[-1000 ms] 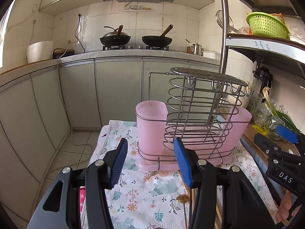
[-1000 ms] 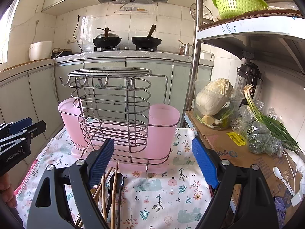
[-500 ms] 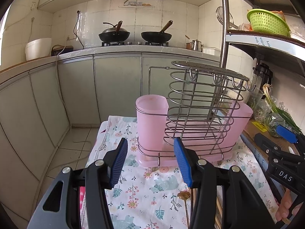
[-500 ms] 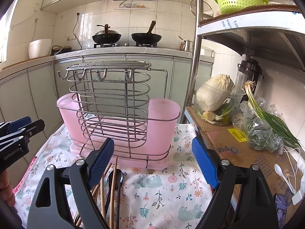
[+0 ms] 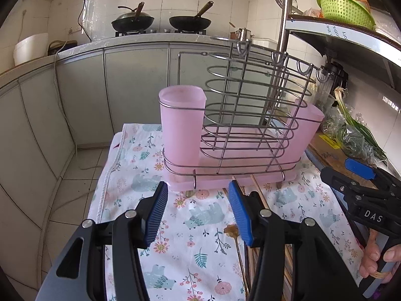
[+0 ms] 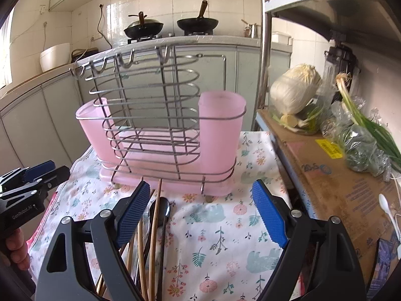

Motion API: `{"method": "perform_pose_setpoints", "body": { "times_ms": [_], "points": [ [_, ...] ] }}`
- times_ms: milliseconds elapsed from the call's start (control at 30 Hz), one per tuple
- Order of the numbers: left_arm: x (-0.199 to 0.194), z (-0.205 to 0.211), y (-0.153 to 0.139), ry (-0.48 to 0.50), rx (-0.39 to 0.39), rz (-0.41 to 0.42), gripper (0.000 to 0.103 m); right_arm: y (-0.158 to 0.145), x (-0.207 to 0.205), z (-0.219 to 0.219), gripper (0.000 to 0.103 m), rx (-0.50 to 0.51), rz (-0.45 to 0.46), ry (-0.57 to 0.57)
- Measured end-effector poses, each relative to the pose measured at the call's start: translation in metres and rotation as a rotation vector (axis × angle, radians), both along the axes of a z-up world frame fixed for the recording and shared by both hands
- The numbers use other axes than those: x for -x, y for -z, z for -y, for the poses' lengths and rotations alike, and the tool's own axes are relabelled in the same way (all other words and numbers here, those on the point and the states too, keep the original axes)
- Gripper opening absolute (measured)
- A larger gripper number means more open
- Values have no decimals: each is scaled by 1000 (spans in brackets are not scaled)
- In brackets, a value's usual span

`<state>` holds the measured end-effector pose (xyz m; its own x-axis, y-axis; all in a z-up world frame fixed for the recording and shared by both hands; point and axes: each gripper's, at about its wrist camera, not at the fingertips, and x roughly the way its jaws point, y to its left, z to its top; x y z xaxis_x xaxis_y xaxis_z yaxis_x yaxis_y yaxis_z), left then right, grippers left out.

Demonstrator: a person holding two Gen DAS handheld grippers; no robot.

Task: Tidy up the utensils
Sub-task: 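Lower the left tool onto a wooden chopstick and close it while the right tool grasps another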

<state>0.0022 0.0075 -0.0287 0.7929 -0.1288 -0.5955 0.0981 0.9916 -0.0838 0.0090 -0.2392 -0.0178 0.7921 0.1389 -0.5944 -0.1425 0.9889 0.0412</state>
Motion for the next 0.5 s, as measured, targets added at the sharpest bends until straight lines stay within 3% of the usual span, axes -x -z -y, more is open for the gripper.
{"method": "perform_pose_setpoints", "body": {
  "times_ms": [33,167,333,400,500],
  "points": [
    [-1,0,2,4,5,-11,50,3,-1,-1,76,-4,-16,-10],
    [-6,4,9,26,32,-55,49,16,-7,-1,66,-40,-80,-49],
    [-16,17,19,87,68,-113,39,32,-16,0,46,-109,-161,-90],
    [-24,23,25,110,98,-150,29,39,-20,2,39,-151,-197,-107],
    [-36,31,36,129,137,-200,27,45,-24,7,31,-216,-243,-125]
  ]
}}
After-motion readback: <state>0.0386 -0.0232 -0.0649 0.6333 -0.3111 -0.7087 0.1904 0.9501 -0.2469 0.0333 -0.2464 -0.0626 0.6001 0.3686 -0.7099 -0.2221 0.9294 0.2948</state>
